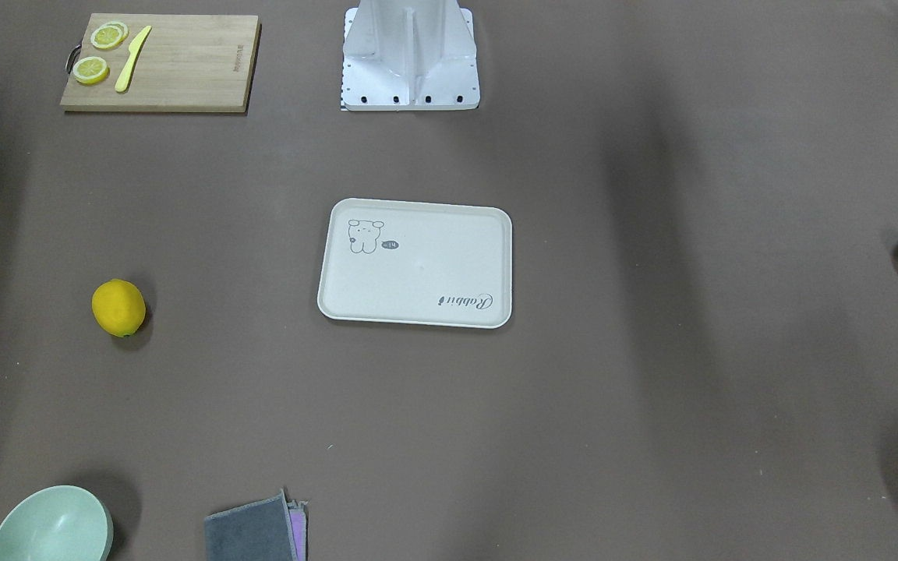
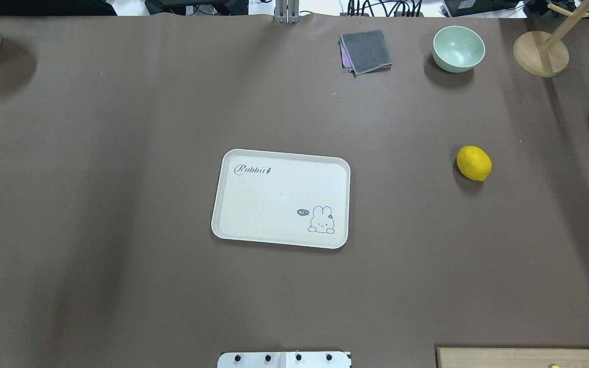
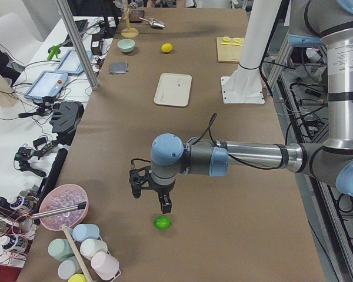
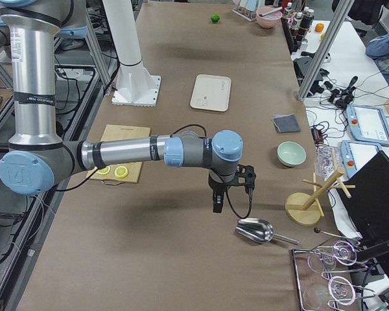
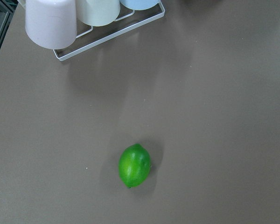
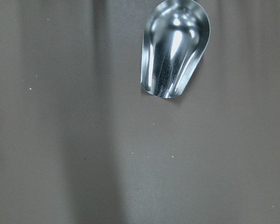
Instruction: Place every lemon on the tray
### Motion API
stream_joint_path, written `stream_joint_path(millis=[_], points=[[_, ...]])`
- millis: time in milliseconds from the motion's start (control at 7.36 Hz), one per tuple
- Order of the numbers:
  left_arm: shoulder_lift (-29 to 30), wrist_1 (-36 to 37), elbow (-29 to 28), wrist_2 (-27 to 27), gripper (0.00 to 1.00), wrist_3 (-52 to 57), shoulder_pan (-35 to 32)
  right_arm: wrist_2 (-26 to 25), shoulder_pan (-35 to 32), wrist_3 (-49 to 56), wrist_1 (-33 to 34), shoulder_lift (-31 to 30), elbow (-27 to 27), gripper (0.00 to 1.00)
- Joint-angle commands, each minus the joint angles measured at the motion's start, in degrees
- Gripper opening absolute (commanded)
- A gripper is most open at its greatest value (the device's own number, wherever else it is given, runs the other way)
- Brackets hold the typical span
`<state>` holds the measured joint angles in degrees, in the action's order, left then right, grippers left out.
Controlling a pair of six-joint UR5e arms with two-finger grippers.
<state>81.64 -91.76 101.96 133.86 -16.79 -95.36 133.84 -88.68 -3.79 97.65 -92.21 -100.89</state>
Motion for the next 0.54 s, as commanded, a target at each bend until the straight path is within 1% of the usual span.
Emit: stream_joint_path(millis=[0,408], points=[[0.0,0.0,0.0,0.0,0.98,0.0,0.0,0.5,-0.1,0.3,0.1,-0.2,-0.1,1.0],[0.0,-0.1,-0.2,0.0,0.98,0.0,0.0,0.5,-0.1,-0.1,0.3,-0.7,-0.1,1.0]])
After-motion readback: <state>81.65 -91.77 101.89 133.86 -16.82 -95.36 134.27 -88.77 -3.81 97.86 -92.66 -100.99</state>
